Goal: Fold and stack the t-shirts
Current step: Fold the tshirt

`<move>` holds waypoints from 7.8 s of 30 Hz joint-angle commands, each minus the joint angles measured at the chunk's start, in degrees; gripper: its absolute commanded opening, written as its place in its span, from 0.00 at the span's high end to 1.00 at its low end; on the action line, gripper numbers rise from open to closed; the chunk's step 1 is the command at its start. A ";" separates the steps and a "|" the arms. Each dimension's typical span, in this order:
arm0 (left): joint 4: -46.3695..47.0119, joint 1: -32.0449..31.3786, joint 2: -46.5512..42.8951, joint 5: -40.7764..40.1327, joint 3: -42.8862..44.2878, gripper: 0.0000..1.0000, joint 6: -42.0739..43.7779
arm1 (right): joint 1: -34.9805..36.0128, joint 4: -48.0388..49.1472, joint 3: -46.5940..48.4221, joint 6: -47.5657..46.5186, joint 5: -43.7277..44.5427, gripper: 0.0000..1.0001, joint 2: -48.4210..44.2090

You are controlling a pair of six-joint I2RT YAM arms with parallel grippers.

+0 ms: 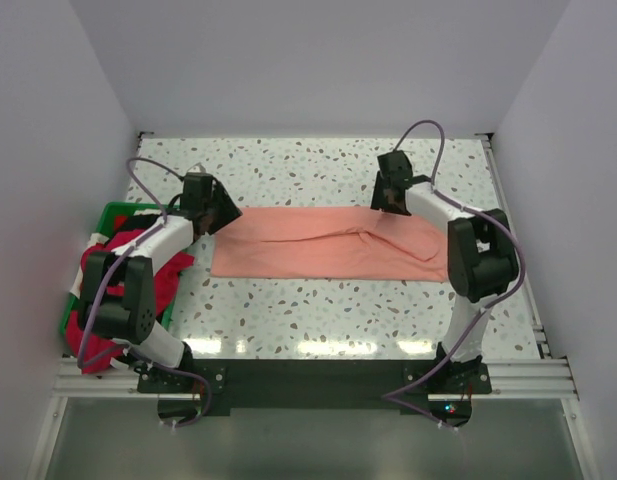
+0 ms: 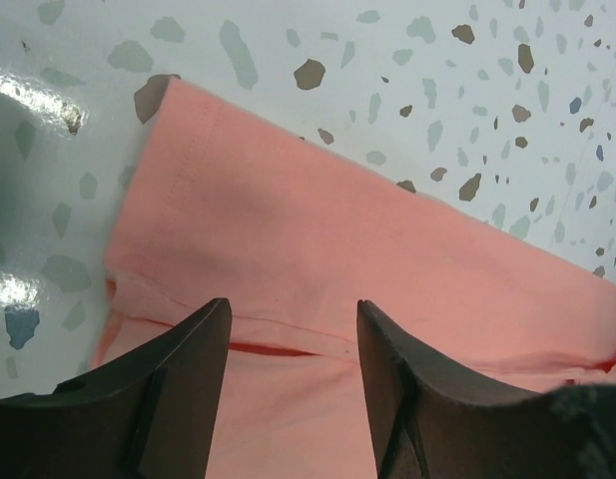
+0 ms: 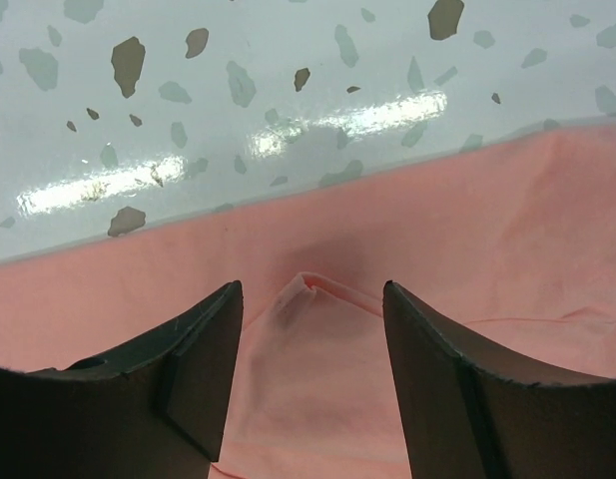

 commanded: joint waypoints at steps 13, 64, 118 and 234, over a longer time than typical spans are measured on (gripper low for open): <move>1.88 -0.58 -1.07 0.82 1.15 0.43 -0.79 | 2.51 -2.10 -0.17 2.44 4.73 0.94 -1.08; 0.92 -25.53 4.71 1.79 13.00 0.44 8.43 | -10.66 -4.57 -13.98 6.58 -1.43 0.50 -20.43; -1.82 -46.37 29.95 -0.15 34.90 0.42 17.14 | -12.78 -1.93 -32.87 7.10 -11.18 0.96 -35.01; -13.68 -32.93 16.68 -15.53 17.50 0.73 14.60 | -13.39 -2.71 -6.79 11.59 -6.08 0.60 -4.09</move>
